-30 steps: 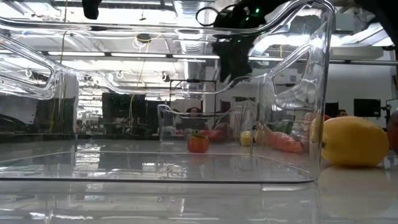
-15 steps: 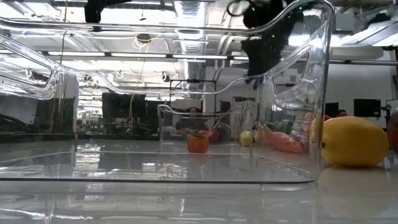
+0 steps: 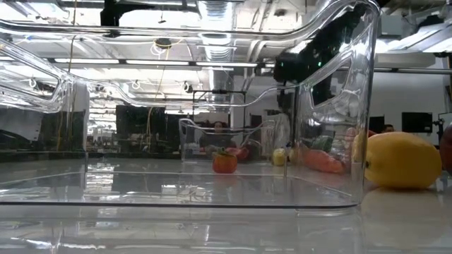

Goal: Sort produce into baskets
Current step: Put the garlic into the top transparent bin

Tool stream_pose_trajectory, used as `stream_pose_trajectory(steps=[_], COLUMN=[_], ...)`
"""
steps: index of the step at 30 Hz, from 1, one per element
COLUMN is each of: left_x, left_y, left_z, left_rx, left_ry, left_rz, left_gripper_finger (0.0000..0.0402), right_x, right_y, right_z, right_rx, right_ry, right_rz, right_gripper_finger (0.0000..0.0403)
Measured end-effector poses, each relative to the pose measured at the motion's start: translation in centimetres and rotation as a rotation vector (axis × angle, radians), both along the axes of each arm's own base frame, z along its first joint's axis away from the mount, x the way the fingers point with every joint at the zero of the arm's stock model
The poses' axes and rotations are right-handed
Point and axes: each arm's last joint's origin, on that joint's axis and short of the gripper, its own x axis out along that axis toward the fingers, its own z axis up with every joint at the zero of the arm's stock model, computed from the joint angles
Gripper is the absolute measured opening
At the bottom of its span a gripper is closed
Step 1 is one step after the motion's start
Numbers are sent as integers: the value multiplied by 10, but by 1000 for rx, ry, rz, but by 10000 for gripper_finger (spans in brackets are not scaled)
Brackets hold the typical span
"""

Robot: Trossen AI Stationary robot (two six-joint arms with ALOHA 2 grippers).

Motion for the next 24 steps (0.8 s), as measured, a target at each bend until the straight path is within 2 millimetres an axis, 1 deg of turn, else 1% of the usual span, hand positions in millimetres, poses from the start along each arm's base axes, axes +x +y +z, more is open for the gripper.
stream_pose_trajectory(steps=[3,7,13,16,19,22,24], left_x=[0,0,0,0,0,0,0], left_y=[0,0,0,0,0,0,0], left_z=[0,0,-1,-1,-1,-1,-1], left_rx=[-10,-14,-15,-13,-9,-8,-8], left_ry=[-4,-1,1,3,5,5,5], left_rz=[0,-1,0,1,2,5,5], left_gripper_finger=[251,251,251,251,251,251,251], right_x=[2,6,13,12,9,5,2], right_y=[-1,1,5,7,12,20,25], right_z=[-13,-22,-20,-14,-1,16,29], right_rx=[29,48,23,16,6,-15,-34], right_ry=[39,60,18,3,-15,-54,-89], right_rz=[19,32,50,50,59,77,94], right_gripper_finger=[342,302,224,185,155,148,156])
